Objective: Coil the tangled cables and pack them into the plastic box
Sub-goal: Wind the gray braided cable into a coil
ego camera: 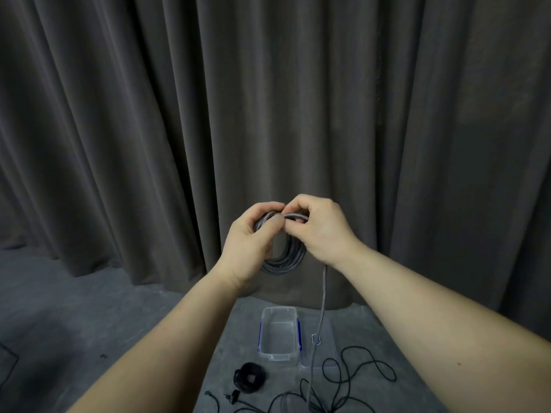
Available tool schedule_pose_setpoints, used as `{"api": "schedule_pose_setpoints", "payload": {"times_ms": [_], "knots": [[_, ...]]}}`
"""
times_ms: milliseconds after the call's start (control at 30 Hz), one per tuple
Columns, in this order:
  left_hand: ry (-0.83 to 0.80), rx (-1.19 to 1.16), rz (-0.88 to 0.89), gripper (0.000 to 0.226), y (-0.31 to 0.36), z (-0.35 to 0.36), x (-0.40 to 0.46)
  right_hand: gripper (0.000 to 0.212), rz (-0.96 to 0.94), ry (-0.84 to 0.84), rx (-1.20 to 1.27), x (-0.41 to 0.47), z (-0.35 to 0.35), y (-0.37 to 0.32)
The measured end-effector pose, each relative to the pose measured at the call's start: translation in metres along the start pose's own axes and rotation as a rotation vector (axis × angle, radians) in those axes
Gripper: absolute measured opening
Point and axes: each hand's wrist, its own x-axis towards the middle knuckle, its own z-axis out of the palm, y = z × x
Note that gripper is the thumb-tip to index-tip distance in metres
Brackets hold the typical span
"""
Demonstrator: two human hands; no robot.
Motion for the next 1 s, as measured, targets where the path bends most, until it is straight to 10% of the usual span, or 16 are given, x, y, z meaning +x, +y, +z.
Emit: {"api": "schedule_pose_setpoints", "payload": {"times_ms": [367, 1000], "knots": [[-0.082, 0.155, -0.053, 0.031, -0.004, -0.007, -0.004, 0.017, 0.021, -0.268, 0.056, 0.002, -0.024, 0.002], [0.179, -0.143, 0.016, 0.025, 0.007, 0.011, 0.006, 0.023, -0.136, 0.167, 0.009, -0.005, -0.009, 0.02]]}}
